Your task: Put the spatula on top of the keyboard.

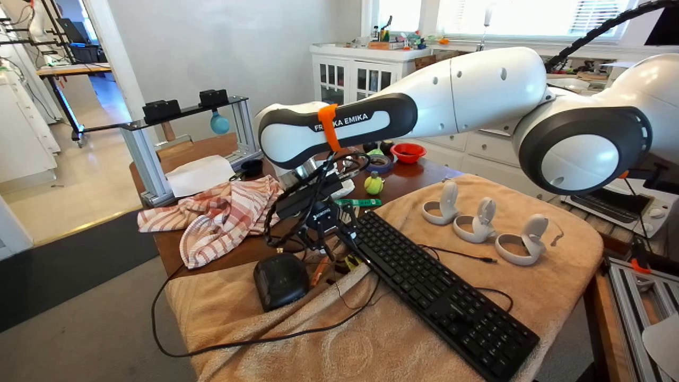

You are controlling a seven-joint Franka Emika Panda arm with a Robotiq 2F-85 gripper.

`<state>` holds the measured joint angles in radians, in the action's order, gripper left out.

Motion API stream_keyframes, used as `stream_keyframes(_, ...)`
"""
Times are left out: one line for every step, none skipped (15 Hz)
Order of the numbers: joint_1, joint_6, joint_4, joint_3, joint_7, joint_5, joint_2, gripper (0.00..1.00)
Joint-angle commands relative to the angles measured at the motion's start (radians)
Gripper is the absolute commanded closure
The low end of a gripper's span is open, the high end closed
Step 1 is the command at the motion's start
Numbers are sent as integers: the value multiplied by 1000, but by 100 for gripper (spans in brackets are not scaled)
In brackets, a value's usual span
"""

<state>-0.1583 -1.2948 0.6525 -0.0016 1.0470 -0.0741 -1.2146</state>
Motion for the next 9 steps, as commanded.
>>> stream_keyframes(3, 52, -53, 4, -7, -2, -31, 43)
stream_keyframes(4, 58, -53, 4, -9, -2, -32, 43)
stream_keyframes(5, 64, -54, 4, -11, -2, -32, 44)
stream_keyframes(4, 63, -55, 3, -13, 0, -34, 43)
stream_keyframes(2, 60, -58, 2, -13, 2, -36, 44)
stream_keyframes(1, 54, -61, 1, -14, 4, -40, 43)
stream_keyframes(0, 49, -63, 1, -13, 5, -42, 44)
stream_keyframes(-2, 48, -65, 1, -17, 7, -46, 45)
stream_keyframes(-3, 48, -66, 2, -21, 7, -50, 46)
